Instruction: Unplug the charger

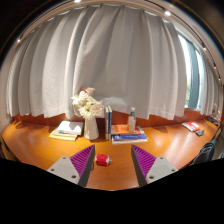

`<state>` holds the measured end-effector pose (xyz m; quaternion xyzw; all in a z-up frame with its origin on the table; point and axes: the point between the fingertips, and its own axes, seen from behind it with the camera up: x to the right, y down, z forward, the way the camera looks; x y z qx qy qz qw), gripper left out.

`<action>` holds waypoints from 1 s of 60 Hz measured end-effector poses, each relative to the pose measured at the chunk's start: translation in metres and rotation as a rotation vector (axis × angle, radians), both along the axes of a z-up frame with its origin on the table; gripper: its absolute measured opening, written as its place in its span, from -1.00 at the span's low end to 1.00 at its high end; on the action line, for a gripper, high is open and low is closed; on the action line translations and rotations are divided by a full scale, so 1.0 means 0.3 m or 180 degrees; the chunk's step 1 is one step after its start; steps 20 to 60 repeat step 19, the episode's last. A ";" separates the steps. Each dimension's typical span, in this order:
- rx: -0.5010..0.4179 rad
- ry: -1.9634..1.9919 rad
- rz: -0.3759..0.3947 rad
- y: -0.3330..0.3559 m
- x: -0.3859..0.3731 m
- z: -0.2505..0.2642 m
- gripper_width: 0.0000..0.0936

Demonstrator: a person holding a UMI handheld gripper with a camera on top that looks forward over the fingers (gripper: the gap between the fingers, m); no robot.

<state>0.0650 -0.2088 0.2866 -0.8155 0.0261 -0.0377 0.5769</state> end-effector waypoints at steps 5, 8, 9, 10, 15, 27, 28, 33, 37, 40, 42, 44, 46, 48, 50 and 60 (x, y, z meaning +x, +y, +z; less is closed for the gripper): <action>-0.0020 -0.0032 0.0027 -0.020 -0.015 -0.011 0.50; -0.0016 -0.0036 0.0033 -0.026 -0.021 -0.014 0.50; -0.0011 -0.0033 0.0034 -0.027 -0.023 -0.015 0.50; -0.0010 -0.0032 0.0035 -0.029 -0.025 -0.016 0.50; -0.0032 -0.0014 0.0050 -0.037 -0.037 -0.024 0.50; -0.0041 -0.0027 0.0054 -0.043 -0.042 -0.031 0.50; -0.0041 -0.0027 0.0054 -0.043 -0.042 -0.031 0.50; -0.0041 -0.0027 0.0054 -0.043 -0.042 -0.031 0.50; -0.0041 -0.0027 0.0054 -0.043 -0.042 -0.031 0.50; -0.0041 -0.0027 0.0054 -0.043 -0.042 -0.031 0.50; -0.0041 -0.0027 0.0054 -0.043 -0.042 -0.031 0.50; -0.0041 -0.0027 0.0054 -0.043 -0.042 -0.031 0.50; -0.0041 -0.0027 0.0054 -0.043 -0.042 -0.031 0.50; -0.0041 -0.0027 0.0054 -0.043 -0.042 -0.031 0.50; -0.0041 -0.0027 0.0054 -0.043 -0.042 -0.031 0.50; -0.0041 -0.0027 0.0054 -0.043 -0.042 -0.031 0.50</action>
